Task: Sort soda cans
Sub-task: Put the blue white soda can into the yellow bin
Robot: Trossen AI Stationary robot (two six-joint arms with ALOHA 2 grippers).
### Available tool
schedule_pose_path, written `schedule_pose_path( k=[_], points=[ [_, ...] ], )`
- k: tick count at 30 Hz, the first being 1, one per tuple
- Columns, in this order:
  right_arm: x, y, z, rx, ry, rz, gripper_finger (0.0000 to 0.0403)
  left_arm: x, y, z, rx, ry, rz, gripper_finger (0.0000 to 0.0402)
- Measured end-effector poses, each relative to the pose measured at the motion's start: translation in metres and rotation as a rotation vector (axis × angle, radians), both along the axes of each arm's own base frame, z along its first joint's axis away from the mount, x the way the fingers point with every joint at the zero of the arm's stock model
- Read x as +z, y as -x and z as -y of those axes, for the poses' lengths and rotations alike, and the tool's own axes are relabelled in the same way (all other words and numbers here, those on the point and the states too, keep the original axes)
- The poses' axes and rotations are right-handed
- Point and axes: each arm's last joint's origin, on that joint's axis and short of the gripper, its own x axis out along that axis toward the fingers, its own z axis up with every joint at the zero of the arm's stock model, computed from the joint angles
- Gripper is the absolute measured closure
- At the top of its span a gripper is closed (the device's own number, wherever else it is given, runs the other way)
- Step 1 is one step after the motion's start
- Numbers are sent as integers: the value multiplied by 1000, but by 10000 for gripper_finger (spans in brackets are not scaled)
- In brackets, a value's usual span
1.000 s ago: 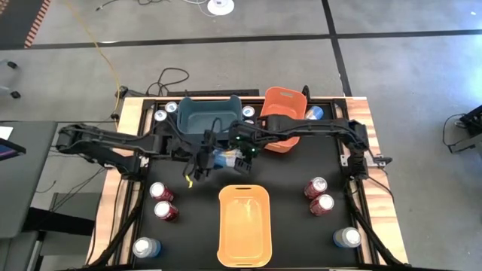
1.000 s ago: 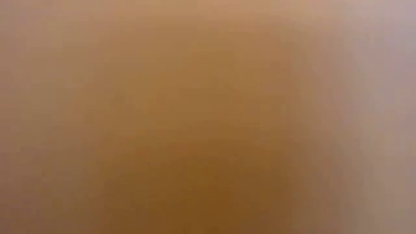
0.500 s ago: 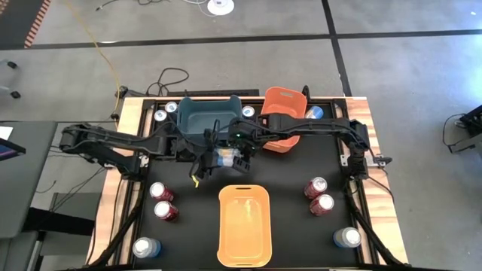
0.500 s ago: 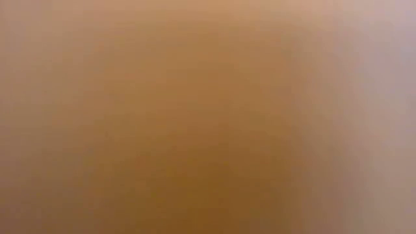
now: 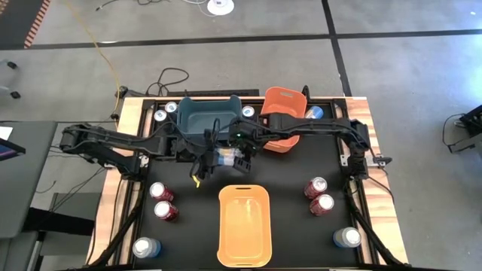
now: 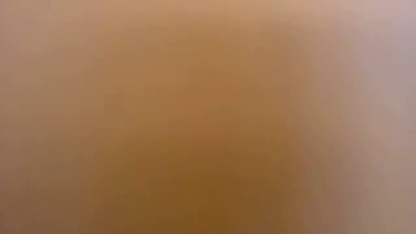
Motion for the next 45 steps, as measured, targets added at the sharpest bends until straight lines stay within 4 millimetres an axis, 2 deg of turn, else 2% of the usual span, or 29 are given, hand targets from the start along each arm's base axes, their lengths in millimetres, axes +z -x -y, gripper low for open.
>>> schedule_pose_path(
  k=[3, 5, 12, 17, 19, 23, 31, 38, 45],
  points=[
    [3, 4, -5, -1, 14, -19, 32, 3, -2, 1, -3, 61, 42, 124],
    [7, 11, -10, -24, 63, -43, 17, 7, -2, 1, -6, 81, 78, 124],
    [41, 30, -30, -57, 231, 67, 42, 14, 0, -3, -28, 191, 227, 124],
    [62, 54, -66, -66, 519, 136, 37, 16, 2, -4, -77, 296, 302, 124],
    [65, 62, -79, -77, 596, 183, 36, 12, 5, -5, -92, 334, 310, 124],
    [57, 71, -87, -86, 614, 229, 36, 8, 9, -8, -119, 377, 368, 118],
    [12, 84, -79, -101, 638, 393, 36, -3, 20, -12, -246, 462, 482, 119],
    [-4, 89, -51, -99, 553, 752, 35, -12, 24, -14, -237, 475, 479, 119],
    [-18, 72, -25, -63, 396, 815, 35, -13, 26, -15, -238, 468, 490, 119]
  ],
)
